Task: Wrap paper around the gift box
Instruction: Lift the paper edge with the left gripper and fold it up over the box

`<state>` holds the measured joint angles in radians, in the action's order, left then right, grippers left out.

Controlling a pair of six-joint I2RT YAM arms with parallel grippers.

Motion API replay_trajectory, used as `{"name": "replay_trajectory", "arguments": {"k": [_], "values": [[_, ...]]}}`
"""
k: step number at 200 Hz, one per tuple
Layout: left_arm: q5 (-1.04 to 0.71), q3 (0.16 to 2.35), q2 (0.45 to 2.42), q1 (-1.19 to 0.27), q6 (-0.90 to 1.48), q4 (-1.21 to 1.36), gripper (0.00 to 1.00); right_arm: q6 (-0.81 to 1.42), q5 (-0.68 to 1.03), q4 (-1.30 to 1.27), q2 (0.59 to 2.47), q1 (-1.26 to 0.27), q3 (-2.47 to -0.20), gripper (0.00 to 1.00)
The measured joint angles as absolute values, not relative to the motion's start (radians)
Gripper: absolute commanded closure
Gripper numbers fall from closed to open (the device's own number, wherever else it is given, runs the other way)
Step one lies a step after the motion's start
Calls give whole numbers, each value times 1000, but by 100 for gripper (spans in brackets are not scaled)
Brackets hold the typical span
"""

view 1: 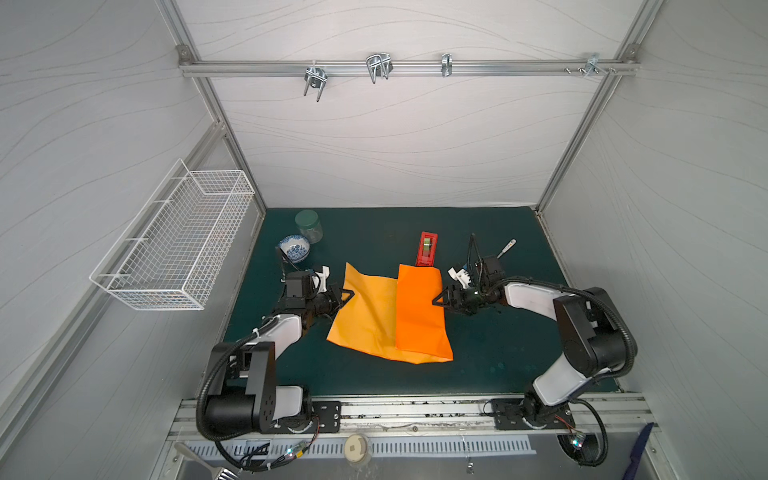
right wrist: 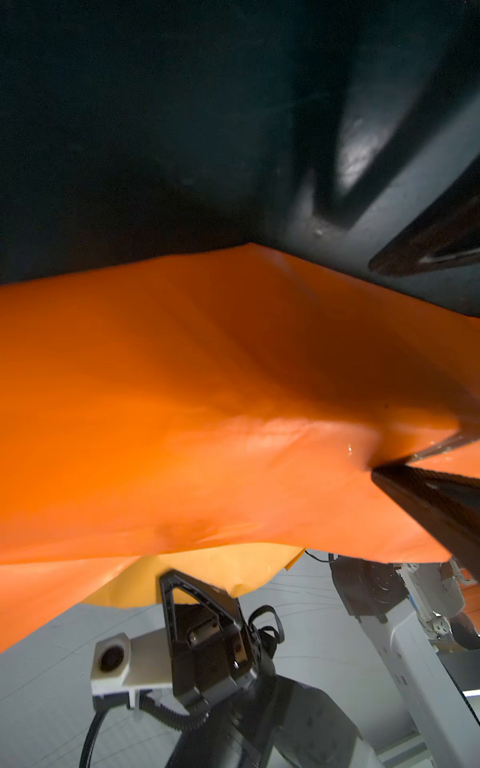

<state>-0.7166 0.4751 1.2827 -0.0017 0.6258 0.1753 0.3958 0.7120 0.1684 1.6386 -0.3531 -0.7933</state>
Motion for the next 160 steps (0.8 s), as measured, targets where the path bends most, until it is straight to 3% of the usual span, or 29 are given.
{"name": "replay_trajectory", "arguments": {"k": [57, 160], "values": [[-567, 590, 1130, -176, 644, -28, 100, 396, 711, 168, 1638, -357, -793, 28], [-137, 950, 1264, -585, 651, -421, 100, 396, 699, 168, 1632, -363, -793, 28]]}}
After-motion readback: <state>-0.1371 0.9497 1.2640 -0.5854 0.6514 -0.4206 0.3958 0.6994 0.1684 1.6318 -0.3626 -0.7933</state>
